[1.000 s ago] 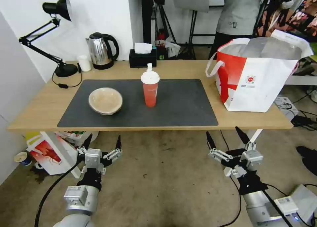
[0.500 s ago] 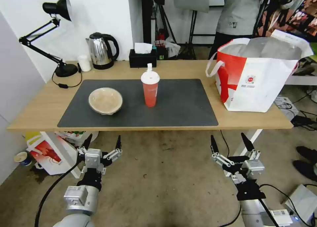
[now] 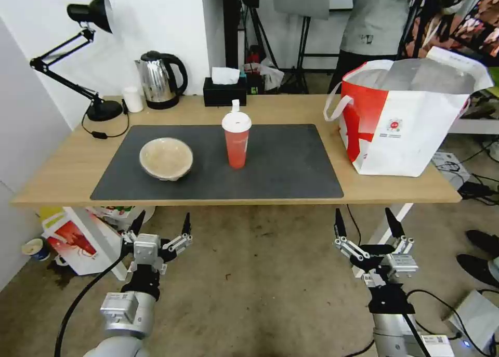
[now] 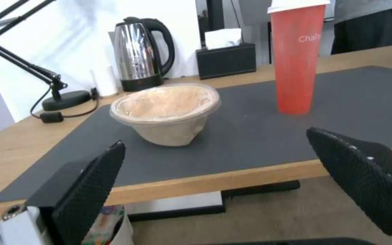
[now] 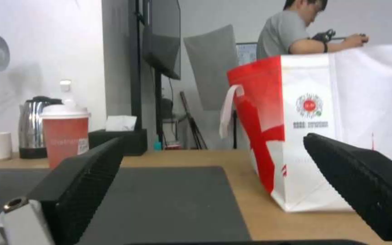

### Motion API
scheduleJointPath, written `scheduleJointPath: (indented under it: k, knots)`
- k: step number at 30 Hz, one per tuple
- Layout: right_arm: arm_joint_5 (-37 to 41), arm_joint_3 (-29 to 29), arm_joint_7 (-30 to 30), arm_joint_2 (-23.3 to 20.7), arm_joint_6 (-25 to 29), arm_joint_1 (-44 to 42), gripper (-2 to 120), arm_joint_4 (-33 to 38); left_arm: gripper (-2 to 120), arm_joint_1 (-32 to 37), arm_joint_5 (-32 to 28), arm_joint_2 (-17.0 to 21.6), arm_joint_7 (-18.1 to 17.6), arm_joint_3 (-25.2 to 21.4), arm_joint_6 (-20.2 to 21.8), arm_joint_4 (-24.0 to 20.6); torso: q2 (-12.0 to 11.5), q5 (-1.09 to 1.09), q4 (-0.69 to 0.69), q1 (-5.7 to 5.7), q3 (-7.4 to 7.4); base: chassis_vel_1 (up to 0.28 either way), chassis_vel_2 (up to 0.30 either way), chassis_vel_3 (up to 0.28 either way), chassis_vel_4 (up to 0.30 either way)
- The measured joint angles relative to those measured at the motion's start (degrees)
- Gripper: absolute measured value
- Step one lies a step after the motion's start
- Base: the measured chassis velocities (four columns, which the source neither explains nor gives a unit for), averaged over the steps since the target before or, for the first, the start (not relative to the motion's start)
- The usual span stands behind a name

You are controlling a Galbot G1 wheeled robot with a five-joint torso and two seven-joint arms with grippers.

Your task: Pick up the trash from the table and place it into the takeout bag.

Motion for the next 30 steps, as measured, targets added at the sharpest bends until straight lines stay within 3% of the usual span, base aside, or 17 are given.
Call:
scheduleJointPath:
  k: [30]
  knots:
    - [-0.8, 0.2, -0.4, -0.6, -0.2, 0.1, 100, 1.5, 100, 0.0, 0.0, 0.0, 0.0, 0.0, 0.0, 0.0, 0.0, 0.0, 0.0, 0.0, 0.0, 0.0, 0.0, 0.0, 0.0]
